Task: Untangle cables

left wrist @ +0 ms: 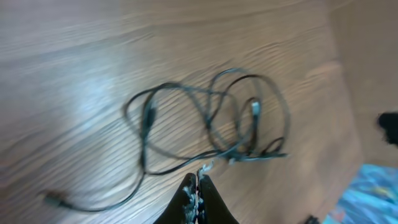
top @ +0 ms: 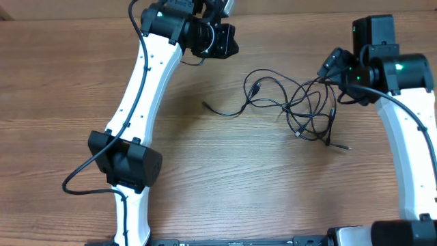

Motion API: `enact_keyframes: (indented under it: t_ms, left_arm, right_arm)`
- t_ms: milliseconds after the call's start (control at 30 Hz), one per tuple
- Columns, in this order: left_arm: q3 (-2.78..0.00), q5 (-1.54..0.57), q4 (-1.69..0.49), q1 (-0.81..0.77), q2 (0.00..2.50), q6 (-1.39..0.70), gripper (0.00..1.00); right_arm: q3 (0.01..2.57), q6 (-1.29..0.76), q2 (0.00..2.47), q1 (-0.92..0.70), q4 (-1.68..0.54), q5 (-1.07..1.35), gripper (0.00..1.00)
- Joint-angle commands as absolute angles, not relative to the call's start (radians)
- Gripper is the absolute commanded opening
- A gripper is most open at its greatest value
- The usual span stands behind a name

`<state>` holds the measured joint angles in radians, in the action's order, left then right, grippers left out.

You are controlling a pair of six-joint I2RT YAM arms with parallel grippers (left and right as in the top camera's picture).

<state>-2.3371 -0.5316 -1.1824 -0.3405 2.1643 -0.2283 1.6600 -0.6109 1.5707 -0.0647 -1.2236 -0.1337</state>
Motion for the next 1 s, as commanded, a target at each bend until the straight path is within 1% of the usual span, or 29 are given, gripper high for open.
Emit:
enact_keyframes:
  t_ms: [0,133,233,300,333,367,433,467,500,533,633,733,867,967]
  left_arm:
    - [-2.326,-0.436,-1.201,-0.347,2.199,-0.204,0.04]
    - [-2.326,-0.433,-1.207,-0.346,2.199,-0.191,0.04]
    - [-2.326,-0.433,-1.209,-0.346,2.199,-0.179,0.04]
    - [-2.326,-0.432,-1.216,-0.346,2.199,-0.179,0.04]
    - [-2.326,-0.43,-1.219,-0.347,2.199,-0.179,0.04]
    - [-2.326,-0.426,-1.221,-0.347,2.199,-0.179,0.04]
    - [-2.326,-0.421,-1.227,-0.347,2.199,-0.179,0.04]
    - [-2.326,-0.414,-1.232,-0.347,2.199,-0.179,0.04]
    - [-2.326,-0.407,-1.238,-0.347,2.199,-0.178,0.04]
    - [-2.326,-0.4,-1.243,-0.347,2.199,-0.178,0.04]
    - [-2.326,-0.381,-1.257,-0.347,2.199,-0.173,0.04]
    - [-2.326,-0.381,-1.254,-0.348,2.199,-0.156,0.04]
    - [-2.326,-0.385,-1.232,-0.352,2.199,-0.157,0.04]
    - [-2.326,-0.385,-1.214,-0.361,2.199,-0.152,0.04]
  right_arm:
    - [1.626,-0.656,1.635,-0.018,-1.193,-0.138,0.81]
    - [1.588,-0.666,1.734,0.015,-1.177,-0.134,0.8]
    - [1.552,-0.666,1.807,0.02,-1.15,-0.134,0.76]
    - [1.537,-0.665,1.843,0.02,-1.129,-0.134,0.71]
    - [1.531,-0.665,1.857,0.02,-1.118,-0.134,0.65]
    - [1.526,-0.666,1.865,0.02,-1.107,-0.134,0.61]
    - [1.525,-0.665,1.871,0.02,-1.092,-0.134,0.61]
    - [1.525,-0.665,1.871,0.02,-1.086,-0.134,0.56]
    - [1.525,-0.665,1.871,0.02,-1.08,-0.134,0.18]
    - [1.525,-0.665,1.871,0.02,-1.078,-0.133,0.04]
    - [1.568,-0.664,1.856,0.019,-1.131,-0.099,0.04]
    - [1.687,-0.626,1.798,0.004,-1.224,-0.065,0.04]
    - [1.971,-0.504,1.674,-0.068,-1.334,-0.065,0.04]
    - [2.168,-0.426,1.61,-0.139,-1.375,-0.065,0.04]
